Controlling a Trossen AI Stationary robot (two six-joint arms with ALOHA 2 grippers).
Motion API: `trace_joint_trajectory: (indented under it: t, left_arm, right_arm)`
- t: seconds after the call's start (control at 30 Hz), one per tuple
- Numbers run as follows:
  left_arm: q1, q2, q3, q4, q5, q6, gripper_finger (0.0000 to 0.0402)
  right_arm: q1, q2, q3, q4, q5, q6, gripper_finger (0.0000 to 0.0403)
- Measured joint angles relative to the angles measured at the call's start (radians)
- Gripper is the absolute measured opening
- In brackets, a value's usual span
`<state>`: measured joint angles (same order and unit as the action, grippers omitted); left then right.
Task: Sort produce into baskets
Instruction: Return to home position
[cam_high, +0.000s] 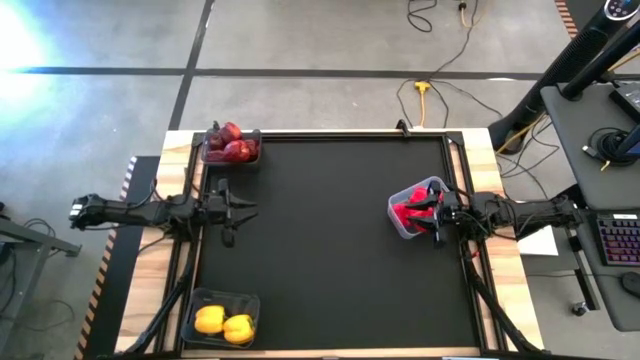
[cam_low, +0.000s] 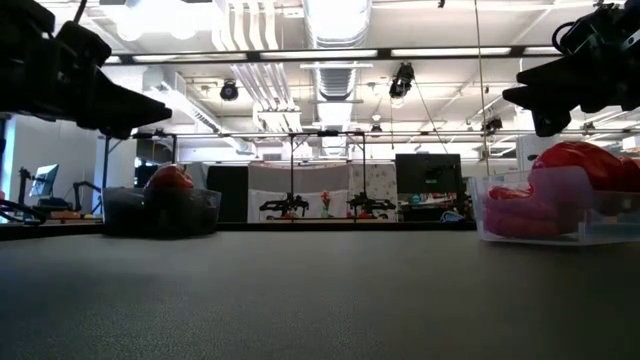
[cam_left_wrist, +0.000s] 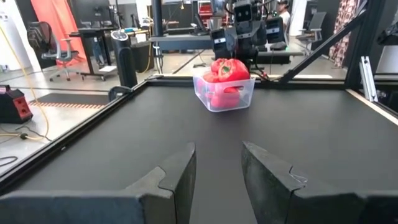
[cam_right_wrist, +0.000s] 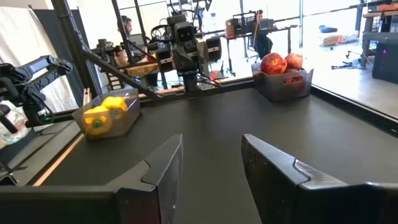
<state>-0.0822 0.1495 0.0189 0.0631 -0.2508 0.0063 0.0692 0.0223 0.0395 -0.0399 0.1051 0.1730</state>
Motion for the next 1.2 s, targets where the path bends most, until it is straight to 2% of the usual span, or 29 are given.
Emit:
trace_joint_trajectory:
  t: [1.2]
  left_arm:
    - [0.0,0.061,0.003,0.004,-0.001,0.0,0.0112]
  right_arm:
    - [0.0,0.0,0.0,0.0,0.0,0.0,0.0158]
